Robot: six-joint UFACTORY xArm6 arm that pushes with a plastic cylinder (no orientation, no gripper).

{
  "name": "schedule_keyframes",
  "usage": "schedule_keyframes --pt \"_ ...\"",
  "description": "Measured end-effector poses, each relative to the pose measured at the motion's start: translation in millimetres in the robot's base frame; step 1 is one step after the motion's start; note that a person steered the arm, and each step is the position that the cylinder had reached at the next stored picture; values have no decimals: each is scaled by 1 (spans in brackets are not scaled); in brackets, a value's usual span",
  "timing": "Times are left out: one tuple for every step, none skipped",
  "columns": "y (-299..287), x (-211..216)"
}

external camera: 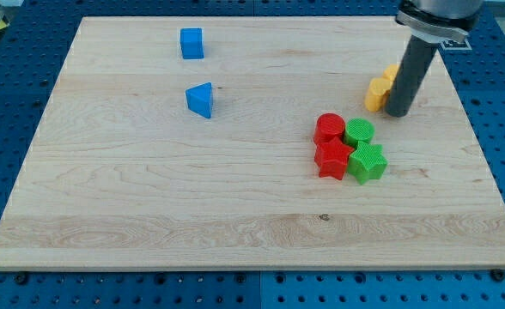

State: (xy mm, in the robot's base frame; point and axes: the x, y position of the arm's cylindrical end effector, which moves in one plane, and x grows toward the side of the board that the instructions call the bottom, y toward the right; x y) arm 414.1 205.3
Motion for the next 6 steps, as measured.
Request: schedule_keyframes --pt "-7 25" --pt "-42 3" --pt "-46 -5" --pt "-68 -14" --pt "-69 -41" --pt "-39 -40"
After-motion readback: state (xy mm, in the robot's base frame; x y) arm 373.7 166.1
